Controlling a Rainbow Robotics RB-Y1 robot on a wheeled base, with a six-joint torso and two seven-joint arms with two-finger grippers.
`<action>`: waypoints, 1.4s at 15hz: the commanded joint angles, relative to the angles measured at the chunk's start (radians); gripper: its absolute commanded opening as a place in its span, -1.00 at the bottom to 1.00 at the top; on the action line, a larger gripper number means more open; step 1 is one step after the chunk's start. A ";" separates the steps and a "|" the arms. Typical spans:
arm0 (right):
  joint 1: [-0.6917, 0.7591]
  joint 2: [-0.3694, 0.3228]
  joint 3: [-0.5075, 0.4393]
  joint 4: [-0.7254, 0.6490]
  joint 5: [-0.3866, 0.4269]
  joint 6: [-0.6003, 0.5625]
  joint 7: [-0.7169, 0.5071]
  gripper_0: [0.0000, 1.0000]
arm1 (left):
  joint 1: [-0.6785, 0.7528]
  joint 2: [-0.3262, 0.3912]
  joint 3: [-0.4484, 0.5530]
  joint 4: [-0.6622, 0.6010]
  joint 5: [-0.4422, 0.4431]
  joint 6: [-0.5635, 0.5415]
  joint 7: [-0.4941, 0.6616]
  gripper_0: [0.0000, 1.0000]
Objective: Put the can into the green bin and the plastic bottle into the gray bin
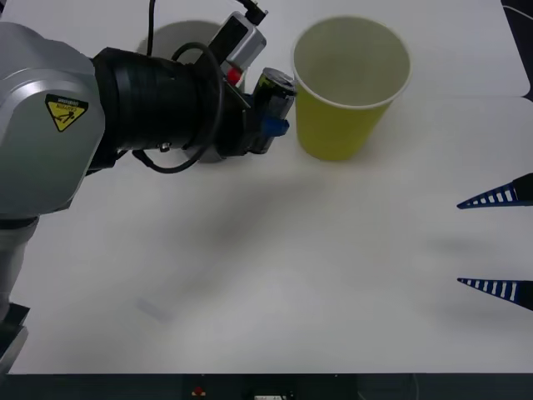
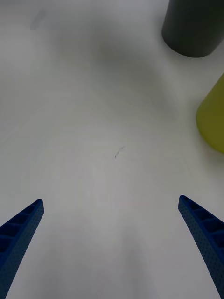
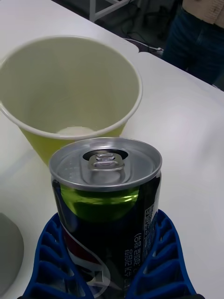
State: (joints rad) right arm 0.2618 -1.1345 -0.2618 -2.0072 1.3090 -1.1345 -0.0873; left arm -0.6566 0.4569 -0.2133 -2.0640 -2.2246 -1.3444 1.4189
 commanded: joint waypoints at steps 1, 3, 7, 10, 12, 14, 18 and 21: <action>0.000 0.000 0.000 0.000 0.000 0.000 0.000 1.00 | -0.159 -0.087 -0.006 0.156 -0.059 -0.074 0.000 -1.00; 0.000 0.000 0.000 0.000 0.000 0.000 0.000 1.00 | -0.297 -0.141 -0.038 0.312 -0.109 -0.076 0.002 -1.00; 0.000 0.000 0.000 0.000 0.000 0.000 0.000 1.00 | -0.497 -0.236 -0.055 0.578 -0.194 -0.053 0.000 -1.00; 0.000 0.000 0.000 0.000 0.000 0.000 0.000 1.00 | -0.580 -0.305 -0.054 0.743 -0.247 0.022 0.000 -1.00; 0.000 0.000 0.000 0.000 0.000 0.000 0.000 1.00 | -0.612 -0.343 -0.054 0.826 -0.280 0.074 0.000 -1.00; 0.000 0.000 0.000 0.000 0.000 0.000 0.000 1.00 | -0.623 -0.362 -0.054 0.866 -0.291 0.108 0.000 -1.00; 0.000 0.000 0.000 0.000 0.000 0.000 0.000 1.00 | -0.621 -0.363 -0.054 0.866 -0.296 0.108 -0.009 0.35; 0.000 0.000 0.000 0.000 0.000 0.000 0.000 1.00 | -0.621 -0.362 -0.054 0.866 -0.296 0.108 -0.025 1.00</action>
State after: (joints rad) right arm 0.2618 -1.1345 -0.2618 -2.0071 1.3090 -1.1345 -0.0873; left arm -1.2784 0.0939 -0.2670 -1.1979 -2.5206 -1.2366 1.4037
